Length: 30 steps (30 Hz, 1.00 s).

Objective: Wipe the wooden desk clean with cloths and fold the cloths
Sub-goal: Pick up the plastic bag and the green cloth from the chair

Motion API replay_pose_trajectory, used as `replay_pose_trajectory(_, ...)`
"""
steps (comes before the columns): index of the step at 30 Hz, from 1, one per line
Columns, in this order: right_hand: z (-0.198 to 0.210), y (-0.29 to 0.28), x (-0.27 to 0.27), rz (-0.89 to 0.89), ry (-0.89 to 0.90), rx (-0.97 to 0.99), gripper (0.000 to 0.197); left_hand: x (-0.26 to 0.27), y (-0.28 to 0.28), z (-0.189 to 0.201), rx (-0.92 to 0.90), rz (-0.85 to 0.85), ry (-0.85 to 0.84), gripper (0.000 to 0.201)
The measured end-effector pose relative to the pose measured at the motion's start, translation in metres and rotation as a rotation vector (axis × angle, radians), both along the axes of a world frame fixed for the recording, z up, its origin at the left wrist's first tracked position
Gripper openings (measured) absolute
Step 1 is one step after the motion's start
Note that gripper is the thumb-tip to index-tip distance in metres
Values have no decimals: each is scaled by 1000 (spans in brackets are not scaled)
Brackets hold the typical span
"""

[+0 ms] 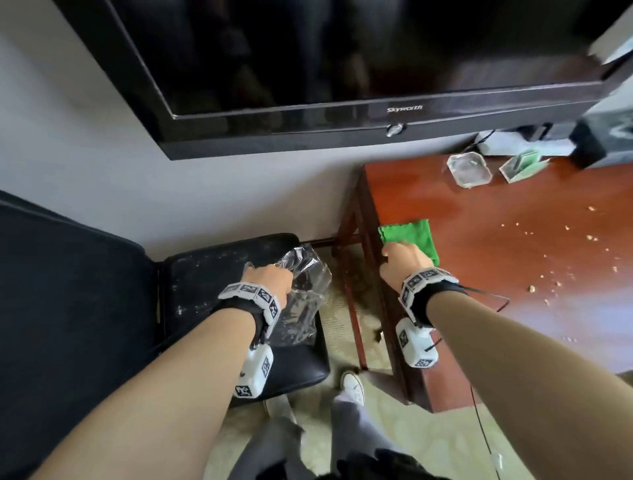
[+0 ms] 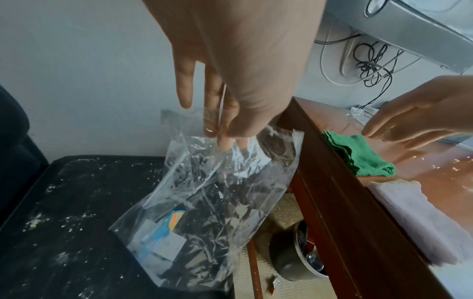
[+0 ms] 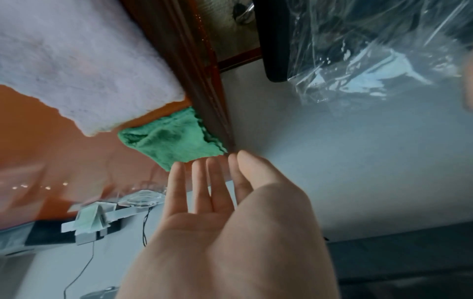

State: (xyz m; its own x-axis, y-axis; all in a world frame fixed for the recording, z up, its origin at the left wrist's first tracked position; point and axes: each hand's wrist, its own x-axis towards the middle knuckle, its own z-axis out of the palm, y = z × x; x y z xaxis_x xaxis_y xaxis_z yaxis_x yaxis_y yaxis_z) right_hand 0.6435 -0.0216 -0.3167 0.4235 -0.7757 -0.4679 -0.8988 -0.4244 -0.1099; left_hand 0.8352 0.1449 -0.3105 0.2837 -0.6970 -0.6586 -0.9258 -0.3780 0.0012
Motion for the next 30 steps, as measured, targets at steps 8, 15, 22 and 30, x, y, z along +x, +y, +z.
replay_pose_trajectory(8,-63,-56,-22,39,39,23,98,-47,-47,-11,49,7,-64,23)
replay_pose_trajectory(15,-111,-48,-26,-4,-19,-27,71,-66,-58,-31,90,36,-72,24)
replay_pose_trajectory(22,-100,-64,-31,45,4,30,65,-80,-68,-43,100,53,-42,26)
replay_pose_trajectory(30,-97,-68,-31,151,73,-52,62,-90,-72,-43,78,35,-19,25)
